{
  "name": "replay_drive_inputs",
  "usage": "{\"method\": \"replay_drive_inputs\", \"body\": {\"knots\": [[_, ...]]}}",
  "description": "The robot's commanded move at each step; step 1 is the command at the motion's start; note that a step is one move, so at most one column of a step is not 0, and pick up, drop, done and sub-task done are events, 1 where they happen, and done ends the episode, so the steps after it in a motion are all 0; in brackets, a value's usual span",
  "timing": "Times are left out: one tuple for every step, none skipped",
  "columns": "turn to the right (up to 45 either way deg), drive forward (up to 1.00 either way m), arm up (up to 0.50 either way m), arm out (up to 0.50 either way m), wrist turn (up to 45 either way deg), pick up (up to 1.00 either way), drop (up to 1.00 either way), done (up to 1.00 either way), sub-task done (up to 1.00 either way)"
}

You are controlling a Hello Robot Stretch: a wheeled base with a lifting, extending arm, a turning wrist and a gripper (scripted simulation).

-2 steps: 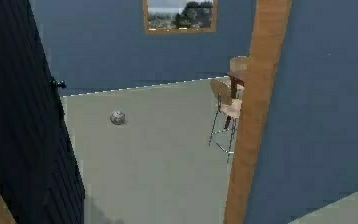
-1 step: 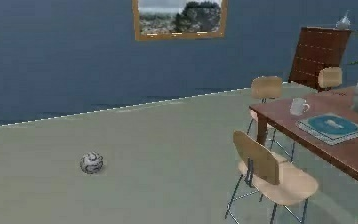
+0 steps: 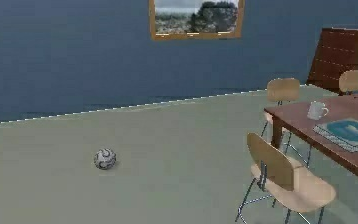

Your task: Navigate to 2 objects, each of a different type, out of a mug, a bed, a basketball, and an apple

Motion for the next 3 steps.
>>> {"method": "replay_drive_inputs", "body": {"knots": [[0.0,0.95,0.00,0.00,0.0,0.00,0.00,0.00,0.00],[45.0,0.00,0.00,0.00,0.0,0.00,0.00,0.00,0.00],[24.0,0.00,0.00,0.00,0.0,0.00,0.00,0.00,0.00]]}}
